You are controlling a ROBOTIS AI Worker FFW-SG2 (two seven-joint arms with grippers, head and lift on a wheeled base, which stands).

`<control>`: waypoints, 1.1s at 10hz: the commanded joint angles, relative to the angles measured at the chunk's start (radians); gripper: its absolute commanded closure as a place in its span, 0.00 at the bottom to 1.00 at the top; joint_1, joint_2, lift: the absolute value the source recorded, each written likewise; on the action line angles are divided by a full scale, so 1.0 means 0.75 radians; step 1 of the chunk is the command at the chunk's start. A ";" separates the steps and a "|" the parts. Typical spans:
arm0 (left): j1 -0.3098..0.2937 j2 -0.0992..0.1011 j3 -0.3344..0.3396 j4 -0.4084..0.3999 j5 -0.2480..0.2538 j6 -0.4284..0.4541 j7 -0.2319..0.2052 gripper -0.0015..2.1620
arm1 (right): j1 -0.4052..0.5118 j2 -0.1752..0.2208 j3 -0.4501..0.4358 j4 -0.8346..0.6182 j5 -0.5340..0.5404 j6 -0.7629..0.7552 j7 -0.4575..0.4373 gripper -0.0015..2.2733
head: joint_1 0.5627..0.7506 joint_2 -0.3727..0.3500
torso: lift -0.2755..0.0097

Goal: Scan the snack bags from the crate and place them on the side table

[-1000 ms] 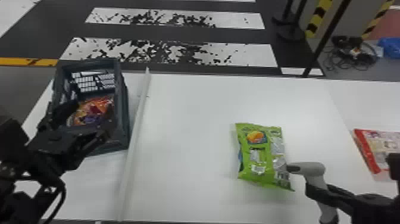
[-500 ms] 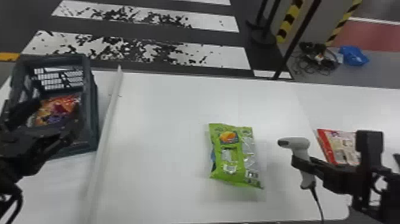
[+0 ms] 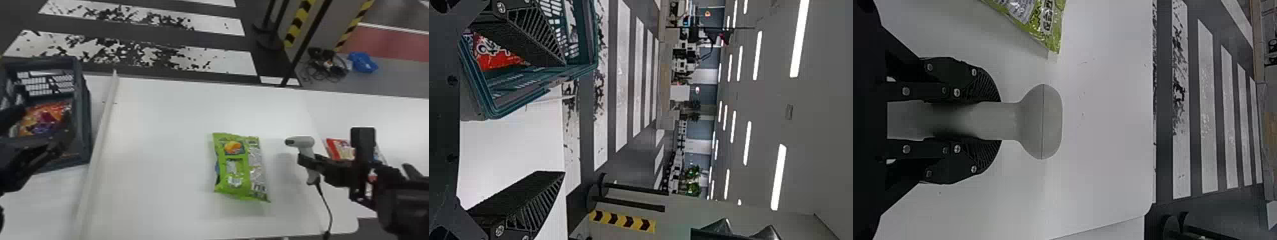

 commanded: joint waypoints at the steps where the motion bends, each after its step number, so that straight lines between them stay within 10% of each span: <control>1: 0.000 -0.003 0.000 -0.003 0.000 0.006 -0.001 0.05 | -0.059 -0.016 0.044 0.117 0.026 -0.057 -0.009 0.99 | 0.70 0.24 | 0.64; 5: 0.002 -0.003 -0.002 -0.003 0.000 0.010 -0.001 0.05 | -0.082 -0.022 0.081 0.198 0.047 -0.135 -0.025 0.97 | 0.70 0.23 | 0.64; 9: 0.010 -0.003 -0.006 -0.005 -0.002 0.010 -0.003 0.05 | -0.067 -0.016 0.099 0.215 0.034 -0.229 -0.072 0.15 | 0.70 0.24 | 0.64; 11: 0.010 -0.003 -0.006 -0.007 -0.002 0.010 -0.003 0.05 | -0.065 -0.016 0.097 0.213 0.018 -0.229 -0.093 0.10 | 0.70 0.24 | 0.64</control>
